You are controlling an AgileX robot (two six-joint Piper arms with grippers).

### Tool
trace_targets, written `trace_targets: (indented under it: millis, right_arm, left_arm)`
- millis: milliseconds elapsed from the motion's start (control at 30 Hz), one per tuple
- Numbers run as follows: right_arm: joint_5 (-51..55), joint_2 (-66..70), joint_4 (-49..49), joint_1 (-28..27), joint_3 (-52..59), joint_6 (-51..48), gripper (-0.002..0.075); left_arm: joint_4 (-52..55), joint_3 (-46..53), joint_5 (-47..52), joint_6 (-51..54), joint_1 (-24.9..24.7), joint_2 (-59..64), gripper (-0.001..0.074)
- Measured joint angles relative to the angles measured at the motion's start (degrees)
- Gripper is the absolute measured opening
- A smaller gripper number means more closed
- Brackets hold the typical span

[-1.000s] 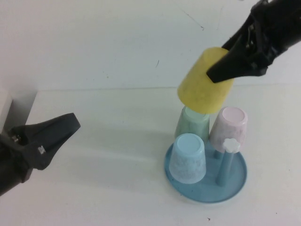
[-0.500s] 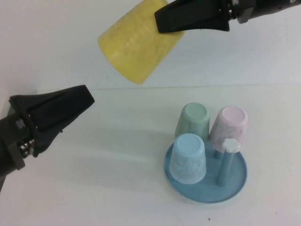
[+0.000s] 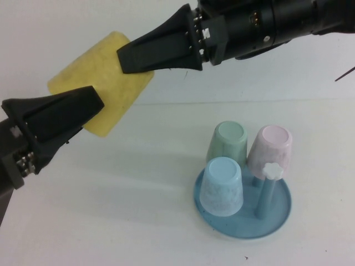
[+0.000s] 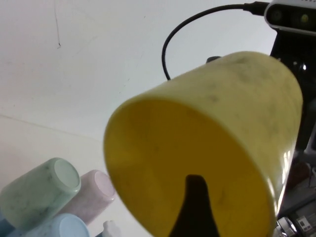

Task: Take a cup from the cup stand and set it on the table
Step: Hand over the cup, then place the cup on the table

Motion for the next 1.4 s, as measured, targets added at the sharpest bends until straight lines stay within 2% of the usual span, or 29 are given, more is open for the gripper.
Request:
trace_targets:
  millis: [100,167,267,333,567,700,800,1033,1133,1200,1267,1400]
  right_arm:
    - [-0.1,1.0,0.0,1.1,0.0,-0.4,0.0541]
    - [-0.2,1.2,0.0,1.3,0.0,-1.0,0.0541]
    - [-0.2,1.2,1.2,1.3,0.0,-1.5,0.0541]
    - [0.2,1.4,2.2,1.3,0.0,-1.6,0.0541]
    - [0.3,1.5,3.3,1.3,0.0,-2.0,0.0545]
    - [-0.6,1.9,4.1,1.3,0.0,-0.2,0.0646]
    - [-0.7,2.1,5.8,1.3,0.0,0.3,0.0680]
    - [-2.0,2.2,6.5,0.8,0.0,0.4,0.0691]
    - [-2.0,2.2,6.3,-1.4,0.0,0.4,0.0687]
    - [-1.3,2.2,5.6,-3.7,0.0,0.4,0.0641]
    - [-1.1,2.2,4.6,-6.1,0.0,0.4,0.0535]
    - [-1.1,2.2,1.6,-11.2,0.0,0.9,0.0169]
  left_arm:
    - [0.0,-0.1,-0.1,0.0,0.0,0.0,0.0447]
    - [0.0,-0.1,-0.1,0.7,0.0,0.0,0.0350]
    - [0.0,-0.1,-0.4,1.9,0.0,0.0,0.0144]
    - [-0.5,-0.2,0.0,2.4,0.0,0.0,0.0093]
    - [-1.2,-0.3,0.3,3.4,0.0,0.0,0.0085]
    - [-1.2,-0.4,0.8,3.4,-0.1,0.0,0.0029]
    - [-0.6,-0.4,1.0,3.4,-0.1,0.0,0.0011]
    - [0.0,-0.4,1.9,3.5,-0.1,0.0,0.0006]
    - [3.2,-0.4,2.5,2.8,-0.1,0.0,0.0005]
    - [6.0,-0.4,2.8,1.7,-0.1,0.0,0.0005]
    - [9.3,-0.4,2.9,1.2,-0.1,0.1,0.0005]
    - [22.9,-3.7,1.2,-4.9,-0.1,2.0,0.0005]
